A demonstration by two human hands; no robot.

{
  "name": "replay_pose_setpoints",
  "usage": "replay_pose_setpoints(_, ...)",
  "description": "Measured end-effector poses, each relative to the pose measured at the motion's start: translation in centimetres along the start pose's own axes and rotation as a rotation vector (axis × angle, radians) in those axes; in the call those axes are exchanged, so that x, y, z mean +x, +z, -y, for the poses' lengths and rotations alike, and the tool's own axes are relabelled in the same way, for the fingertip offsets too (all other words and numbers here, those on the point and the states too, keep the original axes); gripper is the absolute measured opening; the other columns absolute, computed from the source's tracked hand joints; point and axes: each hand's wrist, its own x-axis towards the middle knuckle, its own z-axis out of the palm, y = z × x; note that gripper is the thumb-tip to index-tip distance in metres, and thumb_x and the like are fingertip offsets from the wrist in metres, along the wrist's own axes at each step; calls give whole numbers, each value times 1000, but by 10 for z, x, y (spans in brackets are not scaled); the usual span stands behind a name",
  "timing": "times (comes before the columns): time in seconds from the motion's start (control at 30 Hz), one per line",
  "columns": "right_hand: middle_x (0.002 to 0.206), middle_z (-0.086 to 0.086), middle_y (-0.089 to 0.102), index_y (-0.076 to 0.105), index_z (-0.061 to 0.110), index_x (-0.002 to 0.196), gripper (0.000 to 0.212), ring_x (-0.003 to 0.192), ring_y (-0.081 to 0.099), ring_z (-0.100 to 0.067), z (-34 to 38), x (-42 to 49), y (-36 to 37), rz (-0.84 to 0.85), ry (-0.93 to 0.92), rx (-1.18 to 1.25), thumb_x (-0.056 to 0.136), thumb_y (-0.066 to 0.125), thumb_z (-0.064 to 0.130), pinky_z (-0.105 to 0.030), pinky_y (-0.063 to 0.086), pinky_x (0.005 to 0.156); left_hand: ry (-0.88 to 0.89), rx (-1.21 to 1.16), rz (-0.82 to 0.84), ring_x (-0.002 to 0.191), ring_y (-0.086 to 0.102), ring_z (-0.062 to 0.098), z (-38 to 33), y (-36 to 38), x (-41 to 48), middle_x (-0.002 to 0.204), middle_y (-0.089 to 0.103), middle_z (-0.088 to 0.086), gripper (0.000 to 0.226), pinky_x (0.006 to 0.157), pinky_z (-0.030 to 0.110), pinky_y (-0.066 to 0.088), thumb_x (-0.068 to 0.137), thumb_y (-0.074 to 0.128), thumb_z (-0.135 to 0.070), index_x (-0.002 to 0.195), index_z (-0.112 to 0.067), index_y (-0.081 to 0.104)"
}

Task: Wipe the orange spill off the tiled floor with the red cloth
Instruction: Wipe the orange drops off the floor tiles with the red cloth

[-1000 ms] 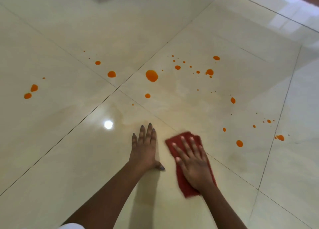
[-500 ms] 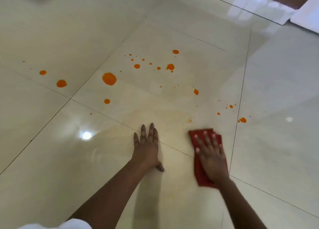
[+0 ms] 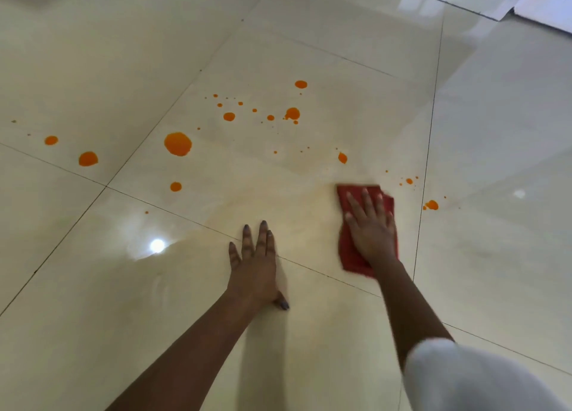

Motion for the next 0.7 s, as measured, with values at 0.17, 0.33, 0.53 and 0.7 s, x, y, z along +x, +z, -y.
replay_pose_setpoints(0.17,156,9,-9,3,44,145,50,143,-15,-18,77,-34,26,120,-395,-34,96,18,45,-41,-6,114,20,-27,-23,138,-33,30,9,3,-1,150,-38,0,142,116,54,-7,57,77,-61,147,-12,-21)
replay_pose_setpoints(0.33,156,7,8,15,43,144,52,144,5,-19,-13,-46,10,-52,-73,2,92,20,48,-48,15,114,5,-12,-28,138,-31,32,6,1,-2,150,-37,1,142,116,55,-5,57,77,-62,146,-10,-22)
replay_pose_setpoints(0.53,154,12,-13,8,46,144,52,143,-15,-17,48,-39,16,113,-235,3,93,15,52,-42,-6,114,24,-9,-84,140,-30,26,-4,-6,-7,153,-31,3,139,116,51,-5,58,74,-66,147,-10,-17)
replay_pose_setpoints(0.7,150,15,-14,-1,46,140,63,136,-20,-8,-15,-92,18,40,-120,16,78,-2,59,-39,0,114,154,25,-121,140,-29,25,-36,-14,1,154,-30,3,135,114,46,-11,62,72,-65,147,-11,-18)
